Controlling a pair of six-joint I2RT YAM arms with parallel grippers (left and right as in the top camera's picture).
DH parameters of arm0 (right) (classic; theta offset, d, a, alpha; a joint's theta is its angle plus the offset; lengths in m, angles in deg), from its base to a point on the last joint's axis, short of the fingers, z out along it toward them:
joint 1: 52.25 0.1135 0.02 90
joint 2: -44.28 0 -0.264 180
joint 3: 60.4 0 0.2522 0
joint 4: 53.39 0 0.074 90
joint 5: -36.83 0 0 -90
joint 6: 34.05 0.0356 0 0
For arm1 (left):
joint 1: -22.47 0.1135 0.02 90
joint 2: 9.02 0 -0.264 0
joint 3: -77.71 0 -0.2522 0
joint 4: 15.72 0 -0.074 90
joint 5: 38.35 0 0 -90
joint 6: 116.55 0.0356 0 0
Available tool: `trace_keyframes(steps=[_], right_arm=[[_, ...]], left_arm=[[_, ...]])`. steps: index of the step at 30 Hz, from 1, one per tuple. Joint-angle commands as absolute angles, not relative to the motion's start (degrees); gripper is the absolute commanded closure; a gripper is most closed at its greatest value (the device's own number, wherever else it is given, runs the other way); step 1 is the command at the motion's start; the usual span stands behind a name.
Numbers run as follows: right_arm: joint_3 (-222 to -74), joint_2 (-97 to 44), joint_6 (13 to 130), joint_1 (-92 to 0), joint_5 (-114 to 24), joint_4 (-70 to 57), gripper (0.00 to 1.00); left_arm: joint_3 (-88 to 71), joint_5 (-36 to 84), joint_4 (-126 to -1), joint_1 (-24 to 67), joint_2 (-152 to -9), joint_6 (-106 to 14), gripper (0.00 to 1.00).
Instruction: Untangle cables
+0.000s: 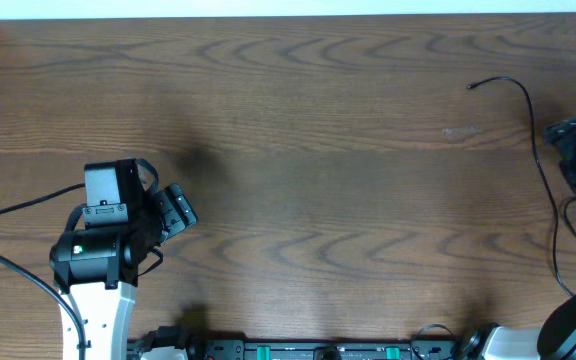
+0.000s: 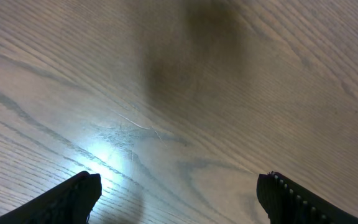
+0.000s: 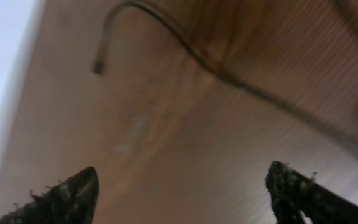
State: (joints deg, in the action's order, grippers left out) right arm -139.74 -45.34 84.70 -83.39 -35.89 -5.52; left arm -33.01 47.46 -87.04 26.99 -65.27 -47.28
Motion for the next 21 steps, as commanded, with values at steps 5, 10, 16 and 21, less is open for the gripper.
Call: trace_keyframes(steps=[5,10,16,21], right_arm=[[-140.02,-46.89,51.98,-77.07,-54.73,-8.64,0.12],[-140.02,-51.31,45.57,-76.74,-54.51,-9.63,0.12],[-140.02,-57.73,45.60,-76.72,-47.41,-9.85,0.11],[-140.02,-60.90,45.55,-76.74,-47.61,-12.82,0.15]], left_arm=[[-32.28,47.57,-87.07,27.27,-65.07,-46.58,0.14],[-32.28,47.57,-87.07,27.27,-65.07,-46.58,0.14],[-32.28,47.57,-87.07,27.27,-65.07,-46.56,0.14],[-32.28,47.57,-87.09,27.27,-65.07,-46.56,0.14]])
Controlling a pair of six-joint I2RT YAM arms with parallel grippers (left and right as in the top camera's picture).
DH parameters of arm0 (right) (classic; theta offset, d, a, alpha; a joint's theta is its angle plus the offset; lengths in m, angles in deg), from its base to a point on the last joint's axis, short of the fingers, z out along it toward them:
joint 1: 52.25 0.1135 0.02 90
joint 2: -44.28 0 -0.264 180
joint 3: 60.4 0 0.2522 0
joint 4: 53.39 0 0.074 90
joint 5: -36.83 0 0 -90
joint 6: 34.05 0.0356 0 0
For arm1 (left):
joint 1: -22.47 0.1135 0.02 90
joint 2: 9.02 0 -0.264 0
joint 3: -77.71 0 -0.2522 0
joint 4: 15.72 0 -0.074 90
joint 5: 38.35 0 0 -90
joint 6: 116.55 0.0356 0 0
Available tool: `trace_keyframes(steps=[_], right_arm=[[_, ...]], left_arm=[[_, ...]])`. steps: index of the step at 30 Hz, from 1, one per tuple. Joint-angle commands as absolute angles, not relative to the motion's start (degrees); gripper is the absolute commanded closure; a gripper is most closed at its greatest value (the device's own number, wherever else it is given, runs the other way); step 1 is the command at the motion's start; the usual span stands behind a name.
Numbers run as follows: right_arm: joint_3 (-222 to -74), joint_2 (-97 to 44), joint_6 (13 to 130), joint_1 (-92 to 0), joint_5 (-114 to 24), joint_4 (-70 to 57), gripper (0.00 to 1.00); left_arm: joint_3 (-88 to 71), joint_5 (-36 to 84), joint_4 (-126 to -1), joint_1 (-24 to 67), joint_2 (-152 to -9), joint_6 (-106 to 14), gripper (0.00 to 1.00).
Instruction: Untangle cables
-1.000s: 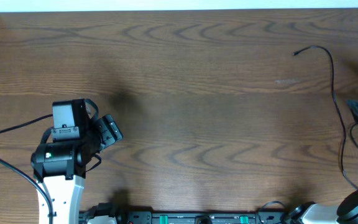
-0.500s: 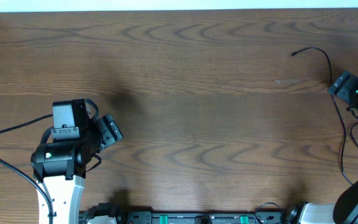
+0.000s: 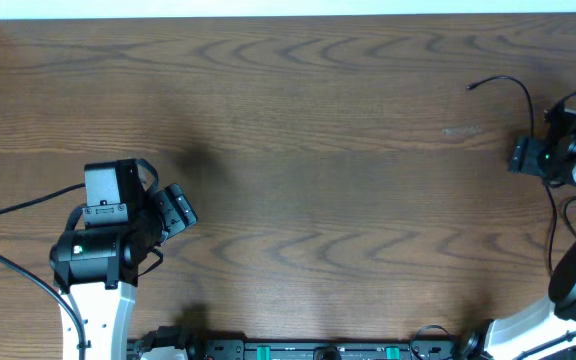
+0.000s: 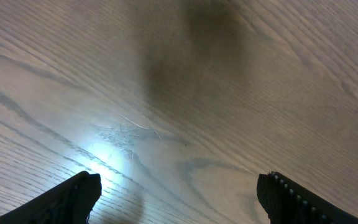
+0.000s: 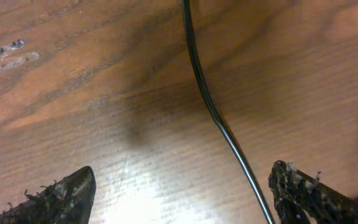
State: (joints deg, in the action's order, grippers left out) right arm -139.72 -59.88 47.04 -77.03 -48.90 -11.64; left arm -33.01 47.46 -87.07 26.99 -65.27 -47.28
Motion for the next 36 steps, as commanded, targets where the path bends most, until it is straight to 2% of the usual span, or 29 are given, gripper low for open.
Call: trace_keyframes(steps=[1,10,13,18,20,21,24,25,28,36], right_arm=[[-140.02,-61.23,45.51,-76.76,-47.91,-13.54,0.16],[-140.02,-66.39,45.09,-77.33,-51.10,-23.03,0.27],[-140.02,-68.60,45.12,-77.33,-51.10,-25.10,0.38],[-140.02,-71.70,45.14,-77.33,-51.10,-27.62,0.40],[-140.02,-72.49,45.14,-77.33,-51.10,-28.14,0.44],[-140.02,-72.77,45.16,-77.33,-51.10,-28.29,0.50],[-140.09,-72.95,47.45,-77.44,-51.61,-28.34,0.96],[-140.31,-72.68,49.71,-77.55,-52.09,-28.27,0.99],[-142.36,-70.08,55.34,-78.49,-52.57,-26.41,0.99],[-159.24,-57.62,55.52,-84.52,-52.61,-17.87,0.99]], left_arm=[[-32.28,47.57,-87.09,27.27,-65.07,-46.56,0.14],[-32.28,47.59,-87.26,27.27,-65.07,-46.54,0.14],[-32.28,47.62,-87.24,27.27,-65.07,-46.54,0.14],[-32.28,47.81,-87.15,27.27,-65.07,-46.52,0.14],[-32.28,47.81,-87.15,27.27,-65.07,-46.54,0.14],[-32.28,47.79,-87.15,27.27,-65.07,-46.54,0.14],[-32.28,47.79,-87.13,27.27,-65.07,-46.54,0.14],[-32.28,47.79,-87.11,27.27,-65.07,-46.54,0.14],[-32.28,47.79,-87.15,27.27,-65.07,-46.54,0.14],[-32.28,47.79,-87.33,27.27,-65.07,-46.54,0.14]])
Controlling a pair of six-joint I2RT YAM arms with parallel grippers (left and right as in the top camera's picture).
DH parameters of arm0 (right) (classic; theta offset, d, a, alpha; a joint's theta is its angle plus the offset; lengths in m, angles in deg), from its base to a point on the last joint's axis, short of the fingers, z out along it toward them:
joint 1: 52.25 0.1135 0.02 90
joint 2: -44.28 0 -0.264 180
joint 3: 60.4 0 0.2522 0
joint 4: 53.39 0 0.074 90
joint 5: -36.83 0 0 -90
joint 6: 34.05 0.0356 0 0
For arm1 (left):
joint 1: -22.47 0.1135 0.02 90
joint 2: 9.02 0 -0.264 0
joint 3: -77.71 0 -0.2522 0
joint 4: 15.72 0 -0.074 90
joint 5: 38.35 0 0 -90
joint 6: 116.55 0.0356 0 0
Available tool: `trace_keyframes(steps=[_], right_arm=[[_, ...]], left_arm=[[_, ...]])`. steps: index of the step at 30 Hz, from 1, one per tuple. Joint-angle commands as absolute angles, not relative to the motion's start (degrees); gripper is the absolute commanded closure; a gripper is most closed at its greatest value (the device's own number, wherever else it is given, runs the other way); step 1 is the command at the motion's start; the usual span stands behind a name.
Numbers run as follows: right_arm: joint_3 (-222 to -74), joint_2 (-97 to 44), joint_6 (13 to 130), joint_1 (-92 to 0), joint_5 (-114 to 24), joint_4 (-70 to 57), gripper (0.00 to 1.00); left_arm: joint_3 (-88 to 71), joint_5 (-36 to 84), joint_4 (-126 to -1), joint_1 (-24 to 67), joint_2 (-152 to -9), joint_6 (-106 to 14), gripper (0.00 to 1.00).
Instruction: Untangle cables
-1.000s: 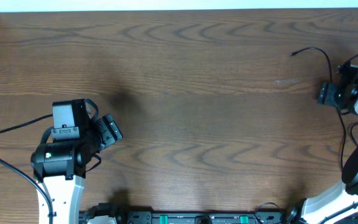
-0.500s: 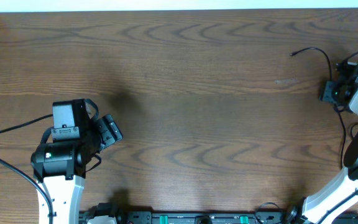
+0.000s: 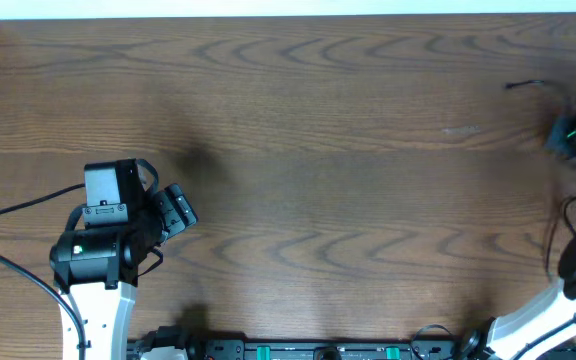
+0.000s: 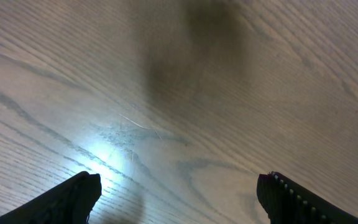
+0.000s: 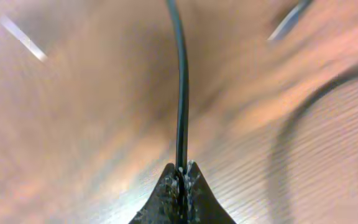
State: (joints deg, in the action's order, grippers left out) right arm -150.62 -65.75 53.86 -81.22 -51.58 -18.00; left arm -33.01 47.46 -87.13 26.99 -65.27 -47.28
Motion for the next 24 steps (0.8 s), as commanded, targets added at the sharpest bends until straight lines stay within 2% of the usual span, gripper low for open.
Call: trace_keyframes(steps=[1,5,12,13,14,16,17,18,19,24], right_arm=[[-162.06,-56.55,55.52,-86.10,-52.59,-17.34,0.99],[-170.71,-55.33,56.59,-93.53,-50.97,-16.21,0.99],[-171.21,-61.30,62.40,-103.78,-38.84,-14.96,0.97],[-171.21,-62.96,62.40,-104.57,-37.44,-14.04,0.79],[-171.21,-64.99,62.64,-105.24,-36.24,-12.82,0.70],[-171.21,-68.27,62.80,-105.86,-34.43,-10.48,0.61],[-171.21,-70.19,62.80,-105.90,-33.14,-9.08,0.40],[-171.21,-71.55,62.78,-105.88,-32.18,-8.14,0.10],[-171.21,-73.08,62.78,-105.75,-31.10,-7.09,0.01],[-171.21,-76.79,62.69,-104.92,-29.14,-2.46,0.01]], left_arm=[[-32.28,47.79,-87.48,27.27,-65.07,-46.54,0.14],[-32.28,47.79,-87.72,27.27,-65.07,-46.54,0.14],[-32.28,47.79,-87.66,27.27,-65.07,-46.56,0.14],[-32.28,47.79,-87.68,27.27,-65.07,-46.56,0.14],[-32.28,47.77,-87.68,27.27,-65.07,-46.56,0.14],[-32.28,47.77,-87.70,27.27,-65.07,-46.56,0.14],[-32.28,47.77,-87.72,27.27,-65.07,-46.56,0.14],[-32.28,47.77,-87.72,27.27,-65.07,-46.58,0.14],[-32.28,47.77,-87.72,27.27,-65.07,-46.56,0.14],[-32.28,47.77,-87.70,27.27,-65.07,-46.56,0.14]])
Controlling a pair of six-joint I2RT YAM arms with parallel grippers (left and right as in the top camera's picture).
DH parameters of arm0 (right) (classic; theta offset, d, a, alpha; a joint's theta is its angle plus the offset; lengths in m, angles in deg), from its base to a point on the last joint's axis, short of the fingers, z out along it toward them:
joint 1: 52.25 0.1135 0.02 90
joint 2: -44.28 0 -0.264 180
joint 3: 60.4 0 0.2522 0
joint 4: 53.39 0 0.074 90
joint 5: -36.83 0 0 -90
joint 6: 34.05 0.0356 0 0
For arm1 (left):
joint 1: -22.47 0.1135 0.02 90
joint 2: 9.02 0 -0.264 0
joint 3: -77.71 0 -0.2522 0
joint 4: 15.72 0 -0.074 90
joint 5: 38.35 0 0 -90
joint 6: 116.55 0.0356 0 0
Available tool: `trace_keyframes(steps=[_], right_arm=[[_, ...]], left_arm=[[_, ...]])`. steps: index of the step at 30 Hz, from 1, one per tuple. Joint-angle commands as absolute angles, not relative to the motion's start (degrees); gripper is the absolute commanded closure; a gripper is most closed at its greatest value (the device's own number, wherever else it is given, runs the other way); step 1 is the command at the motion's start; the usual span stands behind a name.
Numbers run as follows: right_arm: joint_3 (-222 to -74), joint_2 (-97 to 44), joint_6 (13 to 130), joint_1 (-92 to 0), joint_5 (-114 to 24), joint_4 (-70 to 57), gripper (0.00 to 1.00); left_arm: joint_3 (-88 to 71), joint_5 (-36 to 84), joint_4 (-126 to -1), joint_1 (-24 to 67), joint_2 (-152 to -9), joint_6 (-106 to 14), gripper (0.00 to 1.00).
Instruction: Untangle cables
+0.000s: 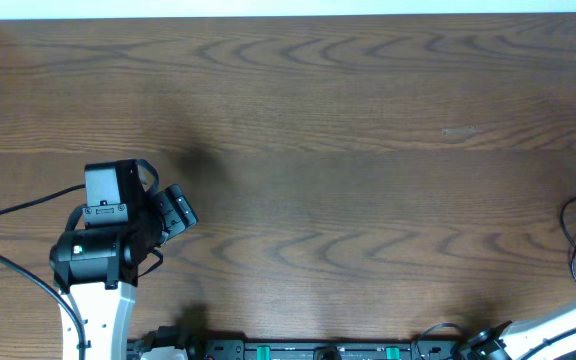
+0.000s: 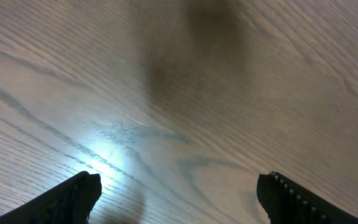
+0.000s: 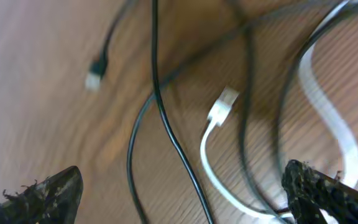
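Note:
The cables lie in a loose heap under my right gripper [image 3: 182, 199], which stands open above them with nothing between its fingers. In the right wrist view a black cable [image 3: 160, 118] crosses a second black one ending in a dark plug [image 3: 95, 65]. A white cable with a white plug [image 3: 222, 106] and a wide white band [image 3: 328, 106] lie beside them. Overhead, only black loops show at the table's right edge. My left gripper [image 2: 179, 199] is open over bare wood, also seen overhead [image 1: 175, 210].
The brown wooden table [image 1: 318, 150] fills the overhead view, with a white strip along its far edge. The left arm's black supply cable [image 1: 8, 215] trails off to the left. The right arm itself is almost wholly outside the overhead view.
My right gripper was shut on a black cable; now it is open over the heap of black and white cables. The cable's end and the gripper have left the overhead view. The left arm is unmoved.
My right gripper was open near the black cable's free end at the right edge, then open right over that cable. Then it was shut on it, the end having shifted right. Now the cable is let go among the others. The left gripper stayed open throughout.

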State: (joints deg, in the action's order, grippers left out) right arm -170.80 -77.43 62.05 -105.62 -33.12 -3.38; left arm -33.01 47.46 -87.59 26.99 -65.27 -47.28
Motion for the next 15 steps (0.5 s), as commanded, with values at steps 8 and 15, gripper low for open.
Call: trace_keyframes(steps=[8,15], right_arm=[[-171.24,-74.56,63.19,-104.24,-19.15,-1.43,0.01],[-171.24,-67.59,61.27,-98.58,-15.00,-0.58,0.01]], left_arm=[[-32.28,47.79,-87.68,27.27,-65.07,-46.54,0.14],[-32.28,47.79,-87.26,27.27,-65.07,-45.21,0.14]])
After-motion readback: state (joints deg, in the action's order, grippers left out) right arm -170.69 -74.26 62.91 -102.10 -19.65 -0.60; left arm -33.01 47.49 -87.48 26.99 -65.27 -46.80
